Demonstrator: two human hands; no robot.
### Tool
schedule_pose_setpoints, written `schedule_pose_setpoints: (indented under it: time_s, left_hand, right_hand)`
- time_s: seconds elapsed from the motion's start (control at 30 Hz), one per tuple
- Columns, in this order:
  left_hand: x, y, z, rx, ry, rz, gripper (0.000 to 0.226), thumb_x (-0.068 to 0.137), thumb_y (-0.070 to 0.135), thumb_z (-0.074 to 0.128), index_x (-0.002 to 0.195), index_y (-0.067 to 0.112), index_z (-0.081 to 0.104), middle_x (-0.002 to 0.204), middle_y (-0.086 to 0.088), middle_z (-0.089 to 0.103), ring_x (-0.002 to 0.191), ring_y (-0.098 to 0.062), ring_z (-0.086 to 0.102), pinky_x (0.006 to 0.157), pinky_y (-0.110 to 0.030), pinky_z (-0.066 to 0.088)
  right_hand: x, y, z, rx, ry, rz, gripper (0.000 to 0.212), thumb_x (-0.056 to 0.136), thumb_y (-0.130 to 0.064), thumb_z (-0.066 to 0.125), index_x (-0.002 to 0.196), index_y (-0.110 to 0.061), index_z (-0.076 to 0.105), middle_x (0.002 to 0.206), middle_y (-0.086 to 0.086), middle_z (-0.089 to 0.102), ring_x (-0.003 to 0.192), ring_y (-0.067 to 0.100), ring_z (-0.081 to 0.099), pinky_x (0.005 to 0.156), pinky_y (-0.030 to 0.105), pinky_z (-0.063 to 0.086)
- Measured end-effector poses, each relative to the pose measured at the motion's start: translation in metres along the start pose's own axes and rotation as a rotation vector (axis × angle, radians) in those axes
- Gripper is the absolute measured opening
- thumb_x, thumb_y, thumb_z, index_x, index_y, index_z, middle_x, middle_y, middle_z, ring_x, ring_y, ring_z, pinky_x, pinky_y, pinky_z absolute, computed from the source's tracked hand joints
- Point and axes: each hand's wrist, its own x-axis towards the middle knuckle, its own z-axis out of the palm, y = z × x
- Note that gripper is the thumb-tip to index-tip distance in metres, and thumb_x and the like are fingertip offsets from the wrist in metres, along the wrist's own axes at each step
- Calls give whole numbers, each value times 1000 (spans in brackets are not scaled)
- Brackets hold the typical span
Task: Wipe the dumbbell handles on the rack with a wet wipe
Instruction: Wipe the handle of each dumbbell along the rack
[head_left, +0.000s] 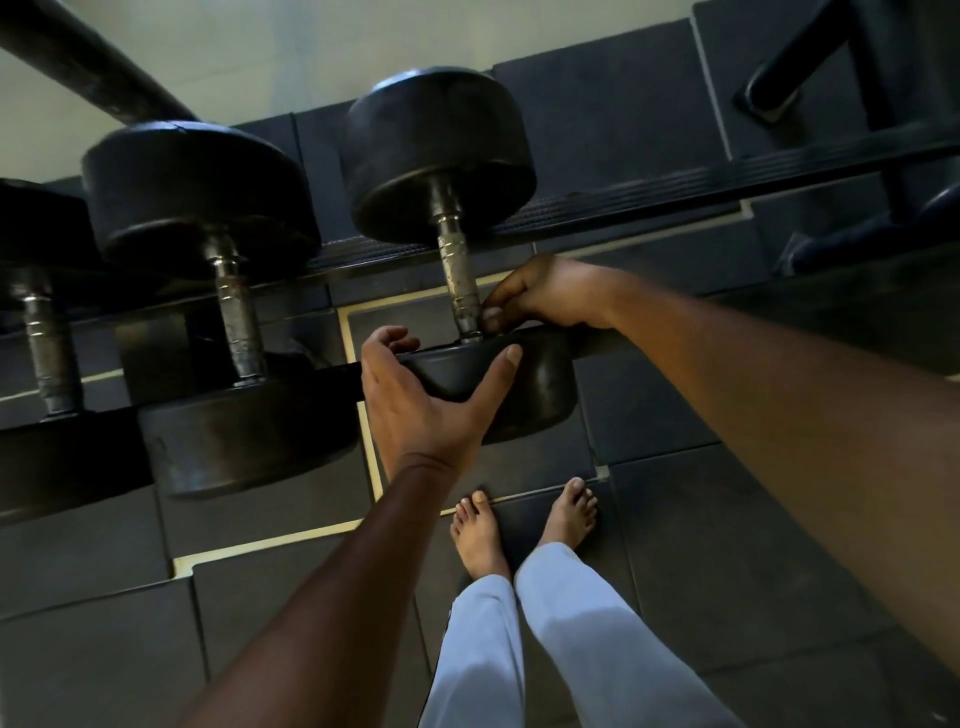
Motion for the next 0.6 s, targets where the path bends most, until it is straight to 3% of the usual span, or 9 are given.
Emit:
schedule_pose_setpoints:
  time_s: [0.13,0.23,0.33,0.4,0.47,0.6]
  left_hand:
    - [0,0,-1,1,1,-2,99,66,82,82,135,21,45,126,3,54,115,-15,57,94,-35,55]
    - [0,2,-1,-1,1,-9,98,66,81,83,134,21,45,125,2,54,114,-16,57,92,-33,55]
    - [-1,3,-1,-15,-4,-19,98,66,79,85,134,21,46,125,2,54,113,-16,57,91,-32,56]
    - [0,2,-1,-14,-11,-21,99,65,80,84,135,21,45,126,2,54,114,-15,57,91,-36,57]
    - [0,2,-1,-17,-19,-26,101,65,81,83,136,21,45,126,2,53,115,-15,57,92,-39,58]
    - [0,3,-1,-12,-30,-29,102,64,83,81,137,22,44,127,4,52,115,-14,56,92,-39,58]
  right_hand:
    - [-25,-4,-11,118,41,-26,26,86,-45,86,112,-39,81,113,-15,77,108,10,68,86,35,54]
    - [-26,-14,-9,175,136,-150,29,85,-35,90,113,-30,82,107,-14,81,104,2,73,91,27,54]
    - [-20,-27,-1,0,279,-268,29,83,-37,91,110,-29,83,99,-18,80,96,-6,72,93,20,54]
    - [-17,-32,1,-162,317,-306,29,81,-48,89,108,-36,83,100,-24,73,98,-5,67,88,24,52]
    - [-18,-34,-1,-247,245,-284,26,82,-53,87,105,-41,82,97,-27,66,96,-7,60,80,25,47]
    - [-15,-28,-4,-280,86,-241,10,91,-44,81,101,-44,80,81,-31,69,83,-20,60,70,21,43]
